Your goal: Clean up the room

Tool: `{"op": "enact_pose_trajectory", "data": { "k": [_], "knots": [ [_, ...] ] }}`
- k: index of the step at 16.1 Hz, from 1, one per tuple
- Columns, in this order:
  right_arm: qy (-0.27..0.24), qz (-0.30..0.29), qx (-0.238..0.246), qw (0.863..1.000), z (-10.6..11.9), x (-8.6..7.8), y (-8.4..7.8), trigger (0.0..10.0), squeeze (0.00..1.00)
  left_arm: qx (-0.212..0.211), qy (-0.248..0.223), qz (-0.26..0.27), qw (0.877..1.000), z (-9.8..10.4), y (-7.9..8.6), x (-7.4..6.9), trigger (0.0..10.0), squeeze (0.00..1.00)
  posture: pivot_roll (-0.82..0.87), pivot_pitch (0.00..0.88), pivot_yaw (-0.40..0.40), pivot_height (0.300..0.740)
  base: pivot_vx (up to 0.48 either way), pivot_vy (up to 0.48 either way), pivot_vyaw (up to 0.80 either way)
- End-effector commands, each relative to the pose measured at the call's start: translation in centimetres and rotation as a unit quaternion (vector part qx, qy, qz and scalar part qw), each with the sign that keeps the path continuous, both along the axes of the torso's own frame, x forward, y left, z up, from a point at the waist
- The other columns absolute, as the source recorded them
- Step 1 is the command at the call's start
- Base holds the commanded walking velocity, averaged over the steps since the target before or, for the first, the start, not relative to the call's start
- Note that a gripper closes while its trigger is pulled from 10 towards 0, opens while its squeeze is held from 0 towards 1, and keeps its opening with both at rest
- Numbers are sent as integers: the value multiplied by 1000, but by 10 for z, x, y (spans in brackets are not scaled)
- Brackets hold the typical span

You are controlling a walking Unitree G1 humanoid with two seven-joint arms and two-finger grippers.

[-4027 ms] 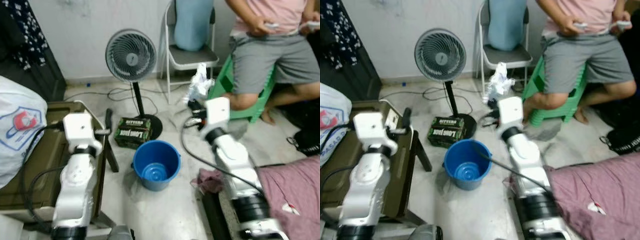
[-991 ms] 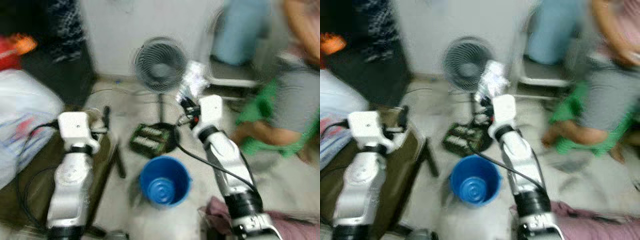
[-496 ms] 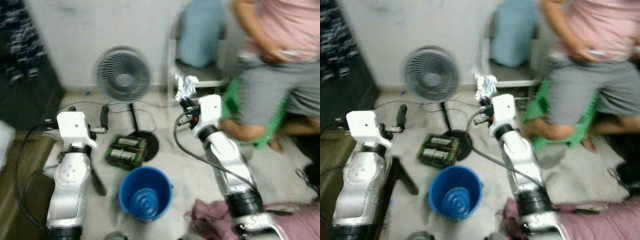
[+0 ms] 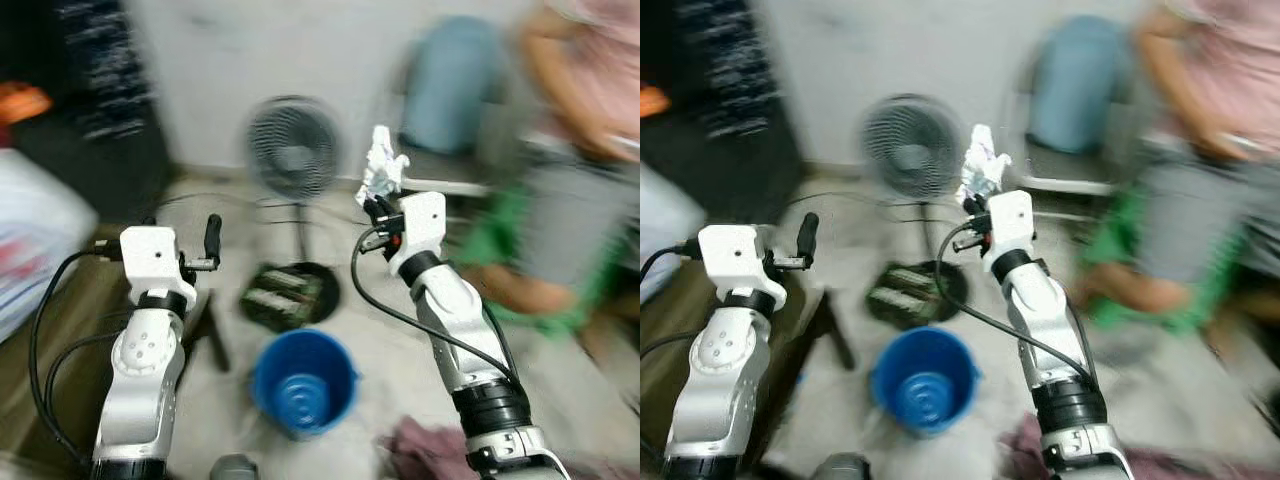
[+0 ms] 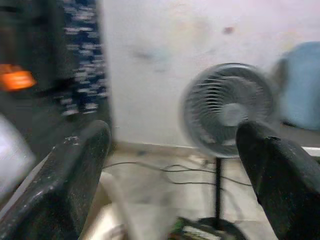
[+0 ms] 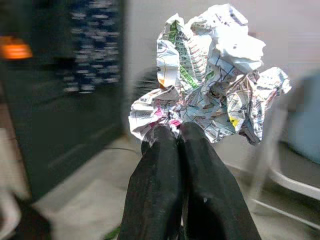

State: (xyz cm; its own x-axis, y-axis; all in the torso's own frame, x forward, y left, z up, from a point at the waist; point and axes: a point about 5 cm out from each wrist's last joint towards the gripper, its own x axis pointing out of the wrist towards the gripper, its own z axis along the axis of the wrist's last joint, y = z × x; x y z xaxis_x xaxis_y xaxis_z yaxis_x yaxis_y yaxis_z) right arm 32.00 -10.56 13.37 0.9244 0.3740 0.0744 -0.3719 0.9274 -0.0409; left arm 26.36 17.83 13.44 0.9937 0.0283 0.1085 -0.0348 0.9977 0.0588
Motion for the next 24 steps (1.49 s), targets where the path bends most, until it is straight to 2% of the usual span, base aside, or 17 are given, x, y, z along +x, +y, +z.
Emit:
{"op": "enact_pose_trajectory", "data": {
  "k": [1, 3, 5, 6, 7, 10, 12, 13, 14, 16, 17, 18, 20, 22, 24],
  "knots": [
    [3, -3, -9, 1000, -1, 2, -1, 10000, 0, 13, 1, -11, 1000, 2, -2, -4, 10000, 0, 27, 0, -62, 740, 0, 0, 650],
    [37, -26, -10, 999, -9, 5, -5, 10000, 0, 30, -5, -67, 997, 3, -9, -7, 10000, 0, 34, 0, -73, 740, 0, 0, 0],
    [78, -55, -33, 995, -20, 8, -11, 10000, 0, 73, 5, -128, 989, 1, -16, -13, 10000, 0, 34, 0, -80, 740, 0, 0, 0],
    [122, -83, -49, 988, -35, 5, -17, 10000, 0, 109, 19, -163, 980, -7, -17, -21, 10000, 0, 31, 0, -76, 740, 0, 0, 0],
    [130, -87, -49, 986, -37, 5, -18, 10000, 0, 111, 21, -165, 980, -9, -17, -22, 10000, 0, 31, 0, -76, 740, 0, 0, 0],
    [194, -132, -50, 971, -58, 2, -27, 10000, 0, 120, 35, -197, 972, -11, -19, -33, 10000, 0, 51, 0, -60, 740, 0, 0, 0],
    [194, -141, -47, 970, -62, -1, -25, 10000, 0, 140, 43, -214, 966, -12, -16, -50, 10000, 0, 85, 0, -32, 740, 0, 0, 0],
    [196, -141, -46, 969, -63, 0, -24, 10000, 0, 142, 43, -214, 965, -12, -15, -51, 10000, 0, 85, 0, -32, 740, 0, 0, 0],
    [209, -145, -46, 966, -68, 3, -20, 10000, 0, 146, 49, -213, 965, -9, -11, -56, 10000, 0, 112, 50, -1, 740, 0, 0, 0],
    [222, -152, -49, 962, -75, 3, -18, 10000, 0, 152, 57, -218, 963, -6, -10, -63, 10000, 0, 135, 80, 16, 740, 0, 0, 0],
    [233, -160, -46, 958, -79, 2, -18, 10000, 0, 154, 64, -223, 960, -4, -8, -70, 10000, 0, 165, 113, 30, 740, 0, 0, 0],
    [250, -175, -46, 951, -87, -1, -18, 10000, 0, 159, 79, -230, 957, 0, -4, -85, 10000, 0, 189, 150, 49, 740, 0, 0, 0],
    [274, -178, -45, 944, -95, -4, -16, 10000, 0, 166, 99, -228, 954, 3, 5, -96, 10000, 0, 213, 195, 74, 740, 0, 0, 0],
    [311, -169, -36, 935, -104, -4, -4, 10000, 0, 177, 127, -234, 948, 8, 14, -112, 10000, 0, 248, 258, 110, 740, 0, 0, 0],
    [327, -162, -21, 931, -105, -1, 6, 10000, 0, 179, 139, -237, 945, 11, 15, -118, 10000, 0, 261, 275, 119, 740, 0, 0, 0]
  ]
}}
